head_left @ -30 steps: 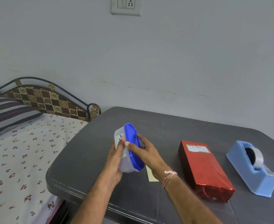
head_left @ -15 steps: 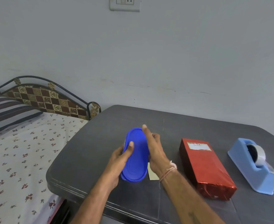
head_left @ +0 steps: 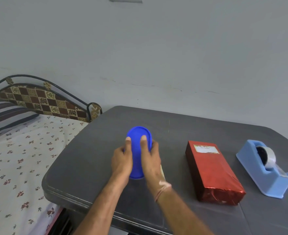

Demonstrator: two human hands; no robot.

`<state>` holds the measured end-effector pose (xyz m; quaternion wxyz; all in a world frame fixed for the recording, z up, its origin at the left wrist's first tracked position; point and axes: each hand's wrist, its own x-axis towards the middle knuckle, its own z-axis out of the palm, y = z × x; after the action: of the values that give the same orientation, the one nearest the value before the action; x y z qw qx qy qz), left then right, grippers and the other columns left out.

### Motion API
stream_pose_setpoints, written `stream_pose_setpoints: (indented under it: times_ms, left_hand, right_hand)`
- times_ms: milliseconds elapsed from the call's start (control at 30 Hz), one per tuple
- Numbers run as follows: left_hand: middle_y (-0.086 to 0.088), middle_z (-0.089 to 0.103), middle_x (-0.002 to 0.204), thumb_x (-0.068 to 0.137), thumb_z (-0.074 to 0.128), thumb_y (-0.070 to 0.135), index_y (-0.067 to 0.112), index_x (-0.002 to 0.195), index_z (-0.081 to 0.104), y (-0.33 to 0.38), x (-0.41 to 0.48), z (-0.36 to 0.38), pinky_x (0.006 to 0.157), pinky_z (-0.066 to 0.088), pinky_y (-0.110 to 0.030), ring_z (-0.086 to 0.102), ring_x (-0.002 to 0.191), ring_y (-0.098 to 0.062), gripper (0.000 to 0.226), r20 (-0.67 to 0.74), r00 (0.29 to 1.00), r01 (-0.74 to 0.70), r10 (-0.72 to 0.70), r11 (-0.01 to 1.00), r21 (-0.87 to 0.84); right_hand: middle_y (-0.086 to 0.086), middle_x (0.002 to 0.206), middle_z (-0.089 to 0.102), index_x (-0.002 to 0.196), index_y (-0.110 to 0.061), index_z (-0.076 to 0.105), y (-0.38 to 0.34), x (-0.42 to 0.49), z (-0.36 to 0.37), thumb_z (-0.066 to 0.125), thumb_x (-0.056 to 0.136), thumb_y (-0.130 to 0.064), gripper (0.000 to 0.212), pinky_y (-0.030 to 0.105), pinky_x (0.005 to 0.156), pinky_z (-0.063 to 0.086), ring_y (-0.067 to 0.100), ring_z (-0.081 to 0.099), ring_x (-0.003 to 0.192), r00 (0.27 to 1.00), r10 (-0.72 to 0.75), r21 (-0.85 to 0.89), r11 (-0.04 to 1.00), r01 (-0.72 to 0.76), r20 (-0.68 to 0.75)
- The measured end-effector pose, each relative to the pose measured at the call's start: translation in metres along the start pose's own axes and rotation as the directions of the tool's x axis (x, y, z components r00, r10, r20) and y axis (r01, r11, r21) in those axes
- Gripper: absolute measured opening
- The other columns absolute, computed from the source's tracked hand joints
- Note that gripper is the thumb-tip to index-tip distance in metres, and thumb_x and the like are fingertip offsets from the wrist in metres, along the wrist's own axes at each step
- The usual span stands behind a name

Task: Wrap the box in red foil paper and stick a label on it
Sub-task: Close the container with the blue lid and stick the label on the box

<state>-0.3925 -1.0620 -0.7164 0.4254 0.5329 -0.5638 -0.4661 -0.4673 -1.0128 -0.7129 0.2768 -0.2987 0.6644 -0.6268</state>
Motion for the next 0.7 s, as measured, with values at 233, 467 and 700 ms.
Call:
stream_pose_setpoints:
  times_ms: [233,467,700]
  left_hand:
    - [-0.006,0.061,0.066,0.102,0.039,0.058,0.006,0.070,0.061,-0.017,0.008,0.001,0.059,0.039,-0.034,0.053,0.060,-0.024,0.064,-0.027,0.991,0.129,-0.128,0.991,0.044]
    - [-0.010,0.073,0.109,0.090,0.072,0.014,0.009,0.114,0.065,-0.008,0.045,-0.027,0.089,0.057,-0.042,0.070,0.100,-0.025,0.026,0.226,0.968,0.149,-0.108,0.973,-0.175]
    - [0.000,0.073,0.098,0.090,0.073,0.003,0.007,0.123,0.069,-0.016,0.074,-0.050,0.069,0.053,-0.021,0.068,0.083,-0.007,0.033,0.072,0.996,0.057,-0.045,0.983,-0.175]
  right_hand:
    - [-0.002,0.110,0.068,0.130,-0.027,0.049,0.040,-0.001,0.011,0.028,0.105,-0.058,0.045,0.041,0.087,0.053,0.023,0.065,0.101,0.992,-0.128,-0.308,0.943,0.123,0.005]
    - [0.002,0.129,0.065,0.133,-0.019,0.057,0.033,0.038,0.021,0.049,0.101,-0.027,0.034,0.044,0.108,0.049,0.022,0.062,0.118,0.973,0.098,0.032,0.994,-0.107,0.208]
    - [0.005,0.127,0.073,0.136,-0.010,0.061,0.047,0.062,0.039,0.063,0.095,-0.024,0.044,0.041,0.108,0.052,0.023,0.068,0.120,0.888,0.061,0.084,0.990,-0.111,0.456]
